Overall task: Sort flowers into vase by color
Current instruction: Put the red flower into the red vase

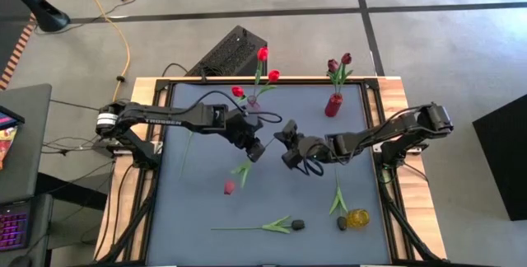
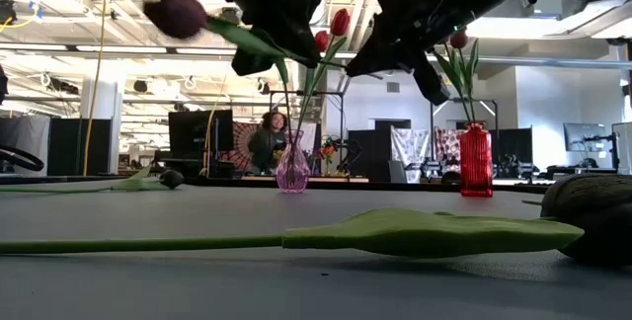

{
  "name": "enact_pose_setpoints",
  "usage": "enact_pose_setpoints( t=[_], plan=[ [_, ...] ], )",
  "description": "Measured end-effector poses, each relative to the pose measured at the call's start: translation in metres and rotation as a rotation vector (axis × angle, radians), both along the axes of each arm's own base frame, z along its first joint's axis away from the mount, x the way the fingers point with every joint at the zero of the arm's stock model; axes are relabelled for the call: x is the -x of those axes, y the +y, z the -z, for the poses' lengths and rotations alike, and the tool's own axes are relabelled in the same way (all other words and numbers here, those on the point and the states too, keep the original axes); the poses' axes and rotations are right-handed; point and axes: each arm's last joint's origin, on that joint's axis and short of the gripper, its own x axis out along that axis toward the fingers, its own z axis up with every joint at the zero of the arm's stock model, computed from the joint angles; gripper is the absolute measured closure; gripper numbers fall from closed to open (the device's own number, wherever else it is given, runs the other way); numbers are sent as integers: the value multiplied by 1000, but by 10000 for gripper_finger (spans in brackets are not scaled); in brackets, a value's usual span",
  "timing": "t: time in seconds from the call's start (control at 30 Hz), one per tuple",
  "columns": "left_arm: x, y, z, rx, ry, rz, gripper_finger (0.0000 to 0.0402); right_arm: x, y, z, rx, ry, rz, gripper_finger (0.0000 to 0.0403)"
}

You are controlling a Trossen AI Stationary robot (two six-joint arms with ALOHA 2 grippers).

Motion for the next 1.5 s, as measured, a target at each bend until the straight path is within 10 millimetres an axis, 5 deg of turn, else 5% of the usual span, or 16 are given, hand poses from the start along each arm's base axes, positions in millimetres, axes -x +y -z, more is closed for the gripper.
enact_pose_setpoints(
  t=[0.2,0.37,0.57,0.77,0.97,1.13,1.33,1.5],
  plan=[
    [2,5,-2,-91,-22,78,295,7,3,-1,-196,9,-79,381],
    [12,6,-21,-234,-77,100,245,30,0,-21,-415,10,-110,381],
    [33,-5,-54,-528,-137,68,229,66,-15,-50,-666,-10,-105,381],
    [39,-30,-62,-671,-154,137,229,112,-38,-70,-763,-138,-119,381],
    [41,-53,-36,-722,-276,197,229,165,-63,-69,-779,-514,-107,381],
    [53,-54,-13,-691,-457,173,229,189,-76,-56,-805,-856,-86,381],
    [62,-55,1,-655,-615,147,229,194,-94,-31,-813,-916,74,381],
    [62,-55,2,-651,-629,145,229,200,-111,-29,-759,-959,185,381]
  ],
)
